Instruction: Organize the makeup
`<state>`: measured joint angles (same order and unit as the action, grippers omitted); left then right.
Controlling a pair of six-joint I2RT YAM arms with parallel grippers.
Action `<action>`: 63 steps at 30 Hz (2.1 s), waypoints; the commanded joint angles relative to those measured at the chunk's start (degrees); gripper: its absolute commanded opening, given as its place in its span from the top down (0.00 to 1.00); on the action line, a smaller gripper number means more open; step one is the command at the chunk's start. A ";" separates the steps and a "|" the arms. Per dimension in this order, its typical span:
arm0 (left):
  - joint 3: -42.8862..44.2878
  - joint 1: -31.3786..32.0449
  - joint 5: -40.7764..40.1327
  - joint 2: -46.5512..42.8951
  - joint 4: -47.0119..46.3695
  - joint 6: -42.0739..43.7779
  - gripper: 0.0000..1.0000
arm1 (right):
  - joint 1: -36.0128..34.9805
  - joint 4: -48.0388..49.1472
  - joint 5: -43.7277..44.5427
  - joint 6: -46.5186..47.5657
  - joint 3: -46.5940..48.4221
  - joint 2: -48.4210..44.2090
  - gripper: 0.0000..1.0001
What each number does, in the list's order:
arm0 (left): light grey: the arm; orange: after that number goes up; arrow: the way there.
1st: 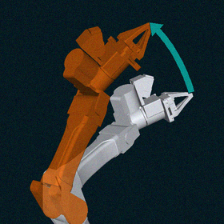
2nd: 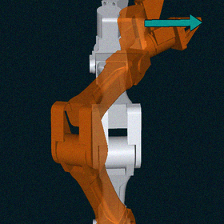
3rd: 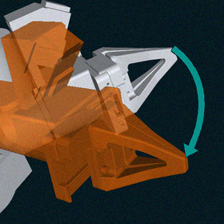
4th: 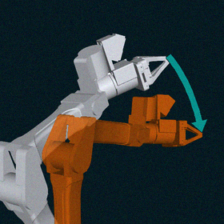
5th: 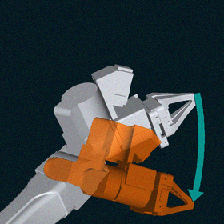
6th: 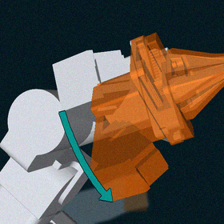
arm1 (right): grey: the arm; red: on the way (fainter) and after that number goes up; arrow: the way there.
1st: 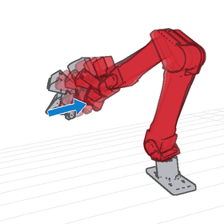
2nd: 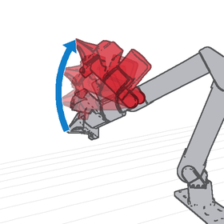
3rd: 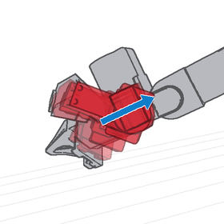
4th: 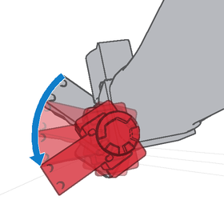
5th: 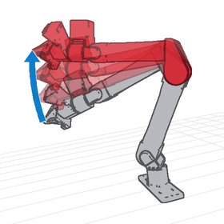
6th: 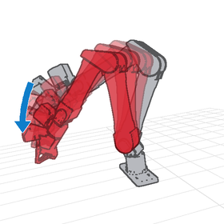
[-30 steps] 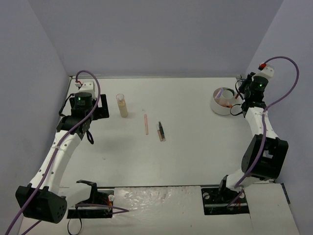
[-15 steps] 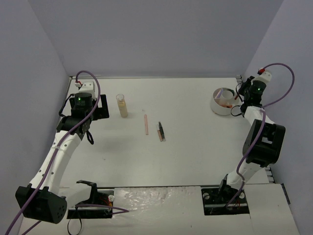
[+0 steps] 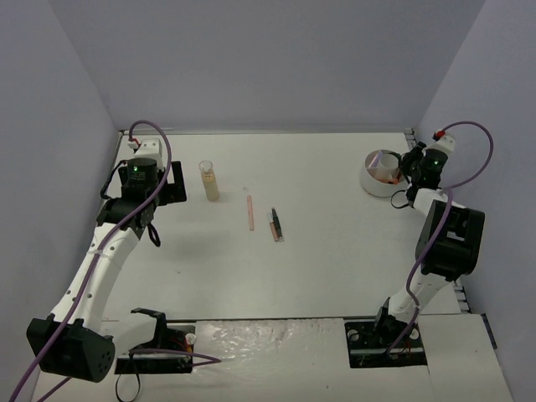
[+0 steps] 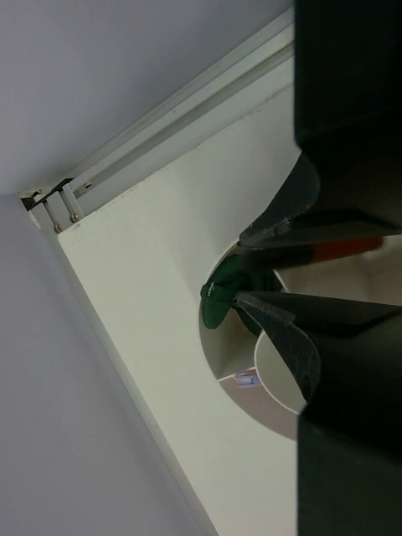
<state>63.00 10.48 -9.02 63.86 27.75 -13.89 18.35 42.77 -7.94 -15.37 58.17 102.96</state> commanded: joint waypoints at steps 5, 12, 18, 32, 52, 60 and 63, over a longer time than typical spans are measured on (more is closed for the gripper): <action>1.95 -0.37 1.54 -1.71 -2.79 -0.35 0.03 | 0.28 3.10 0.39 -0.89 -0.51 -6.10 0.55; 2.55 -0.37 5.28 -1.83 -2.76 -0.90 0.03 | 0.23 -9.76 0.74 -2.34 1.37 -17.02 0.26; 1.93 0.96 13.46 -2.01 -3.88 -5.24 0.03 | 0.11 -26.05 -2.21 -3.29 4.15 -30.53 0.14; 7.24 28.70 -7.34 16.33 -4.40 -13.24 0.03 | -11.31 -31.13 -3.62 -6.71 -7.21 -51.57 0.00; 20.84 29.94 -7.26 45.78 0.88 -20.85 0.28 | -21.89 -33.64 -5.71 -3.17 -11.85 -57.53 0.00; 21.10 29.60 -5.31 49.36 0.29 -22.06 0.43 | -22.48 -34.60 -8.24 -3.18 -12.21 -58.13 0.00; 20.13 29.46 -5.31 50.68 0.07 -22.90 0.56 | -22.57 -35.09 -9.42 -3.44 -12.07 -58.18 0.00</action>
<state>81.24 40.42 -14.41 114.39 28.02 -34.86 -3.83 4.74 -14.69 -19.22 45.41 45.56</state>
